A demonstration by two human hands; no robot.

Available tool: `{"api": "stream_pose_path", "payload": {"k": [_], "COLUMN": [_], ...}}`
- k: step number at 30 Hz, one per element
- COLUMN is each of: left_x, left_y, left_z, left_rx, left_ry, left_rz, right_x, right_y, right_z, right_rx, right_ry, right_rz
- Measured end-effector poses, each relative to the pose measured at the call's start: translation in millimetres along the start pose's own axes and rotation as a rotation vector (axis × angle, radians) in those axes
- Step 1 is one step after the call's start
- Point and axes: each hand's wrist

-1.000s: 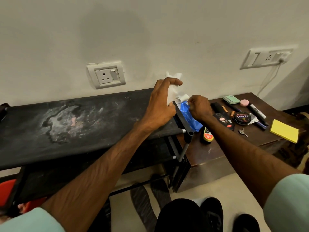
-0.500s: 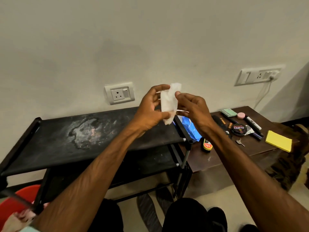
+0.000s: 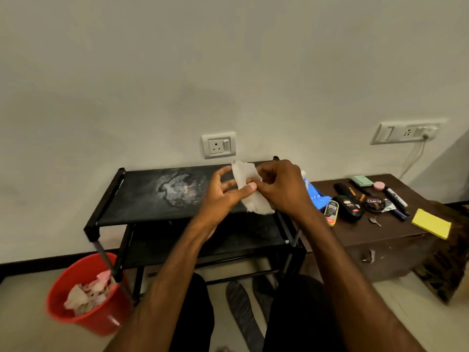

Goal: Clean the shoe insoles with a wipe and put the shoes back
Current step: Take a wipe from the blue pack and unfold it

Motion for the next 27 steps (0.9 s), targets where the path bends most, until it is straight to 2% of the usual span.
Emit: {"api": "stream_pose_path", "payload": {"k": [5,9,13,17,23,27], "left_x": [-39,-61,-68,-71,-73,-77], "left_y": [-11,-20,-27,-32,-35,-33], "left_z": [-38,-52,-56,-59,-56,-58], "left_rx": [-0.015,0.083,0.116,0.065,0.138,0.068], "left_ry": [-0.037,-0.065,-0.093,-0.092,-0.003,0.027], "left_rz": [-0.038,0.003,0.02,0.043,0.042,0.117], "right_x": [1,12,21,30,41,45], "right_y": [9,24,39,45,44,47], "right_z": [-34,-59,-80,-94,-99,-103], "right_rx": [-0.144,-0.125,-0.121,-0.093,0.025,0.117], "right_ry": [0.235,0.314,0.515,0.557,0.652,0.628], "right_rz": [0.357,0.4,0.632,0.613,0.665,0.621]}}
Point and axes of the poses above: each hand's wrist, its own z-axis towards the middle knuckle, its own y-axis out of the palm, x = y × z, and after that the axes turned 5 degrees about x, right-handed
